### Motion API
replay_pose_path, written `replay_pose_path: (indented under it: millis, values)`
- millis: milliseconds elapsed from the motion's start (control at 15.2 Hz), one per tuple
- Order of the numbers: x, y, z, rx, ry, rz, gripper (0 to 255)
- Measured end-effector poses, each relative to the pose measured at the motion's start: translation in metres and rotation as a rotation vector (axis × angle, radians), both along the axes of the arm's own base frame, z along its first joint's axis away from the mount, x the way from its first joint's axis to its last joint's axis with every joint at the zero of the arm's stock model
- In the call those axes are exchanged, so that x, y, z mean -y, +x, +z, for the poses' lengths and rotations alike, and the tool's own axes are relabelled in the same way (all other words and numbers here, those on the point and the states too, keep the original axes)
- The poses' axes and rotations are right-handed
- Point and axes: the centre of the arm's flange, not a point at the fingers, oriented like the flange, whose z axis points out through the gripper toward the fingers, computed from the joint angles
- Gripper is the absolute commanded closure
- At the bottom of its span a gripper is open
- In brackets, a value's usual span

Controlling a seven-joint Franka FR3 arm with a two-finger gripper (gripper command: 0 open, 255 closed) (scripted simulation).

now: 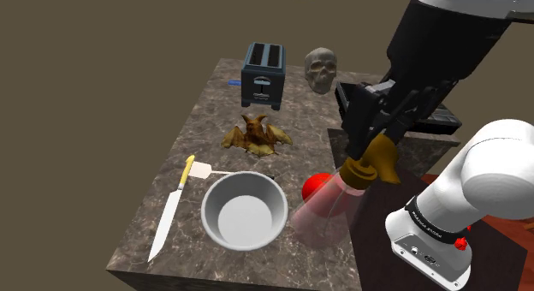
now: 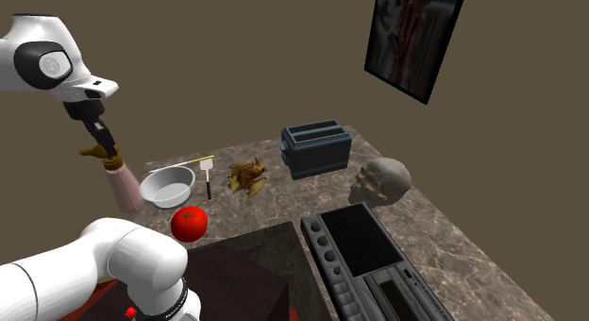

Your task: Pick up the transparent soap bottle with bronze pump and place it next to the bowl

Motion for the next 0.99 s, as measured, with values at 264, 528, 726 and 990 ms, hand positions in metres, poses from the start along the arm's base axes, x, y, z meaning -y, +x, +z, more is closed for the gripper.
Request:
replay_pose_path:
  millis: [264,528,726,990]
  values:
    - [-0.002,0.001,-0.021,0.0,0.0,0.0,255]
    - [-0.001,0.001,-0.042,0.0,0.0,0.0,255]
    - [0.0,0.001,-0.058,0.0,0.0,0.0,255]
    - [-0.001,0.001,-0.08,0.0,0.0,0.0,255]
